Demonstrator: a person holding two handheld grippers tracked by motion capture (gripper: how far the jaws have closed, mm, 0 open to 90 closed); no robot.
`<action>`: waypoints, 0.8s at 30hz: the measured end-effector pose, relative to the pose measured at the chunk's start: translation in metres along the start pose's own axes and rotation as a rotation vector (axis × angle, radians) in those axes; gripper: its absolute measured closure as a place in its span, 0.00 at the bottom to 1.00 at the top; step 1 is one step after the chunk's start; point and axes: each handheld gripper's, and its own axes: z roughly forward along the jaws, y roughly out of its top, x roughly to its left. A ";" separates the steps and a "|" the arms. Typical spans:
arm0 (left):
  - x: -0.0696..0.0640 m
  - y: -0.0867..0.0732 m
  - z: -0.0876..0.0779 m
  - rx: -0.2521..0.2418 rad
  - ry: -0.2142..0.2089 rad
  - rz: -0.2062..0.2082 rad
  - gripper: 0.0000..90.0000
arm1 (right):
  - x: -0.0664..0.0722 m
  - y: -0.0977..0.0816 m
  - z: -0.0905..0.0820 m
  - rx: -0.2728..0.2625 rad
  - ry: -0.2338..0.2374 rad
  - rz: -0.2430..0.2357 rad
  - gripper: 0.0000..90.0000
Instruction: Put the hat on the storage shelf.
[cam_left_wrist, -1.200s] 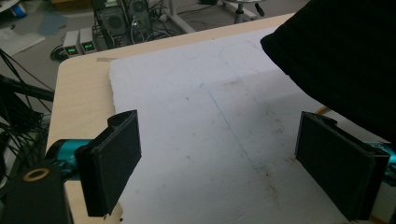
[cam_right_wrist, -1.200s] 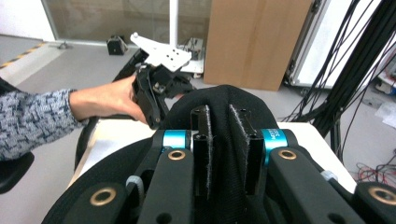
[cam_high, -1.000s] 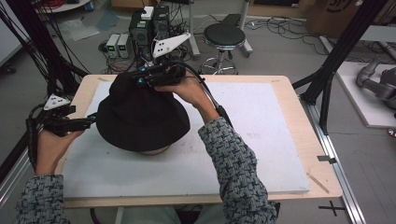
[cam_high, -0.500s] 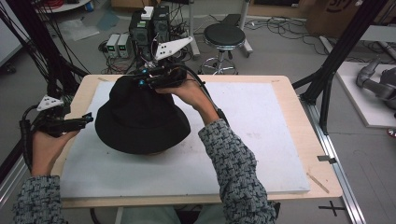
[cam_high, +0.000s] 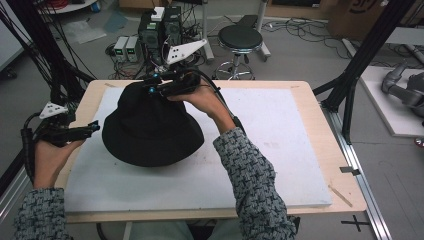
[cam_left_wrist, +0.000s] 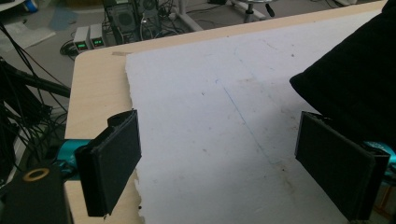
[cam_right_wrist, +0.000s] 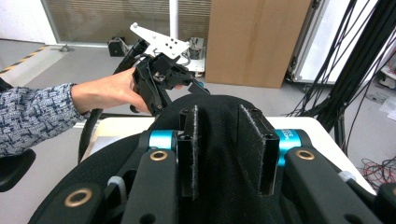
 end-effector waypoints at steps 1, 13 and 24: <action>0.000 0.000 0.000 0.000 0.001 0.002 0.16 | 0.000 0.000 0.000 0.002 -0.002 0.000 0.77; -0.001 0.000 0.001 0.000 -0.003 0.004 0.16 | 0.000 0.001 -0.005 -0.001 -0.011 0.000 0.71; -0.001 0.001 0.002 0.002 -0.006 0.005 0.16 | -0.003 0.002 -0.026 -0.029 -0.067 0.021 0.60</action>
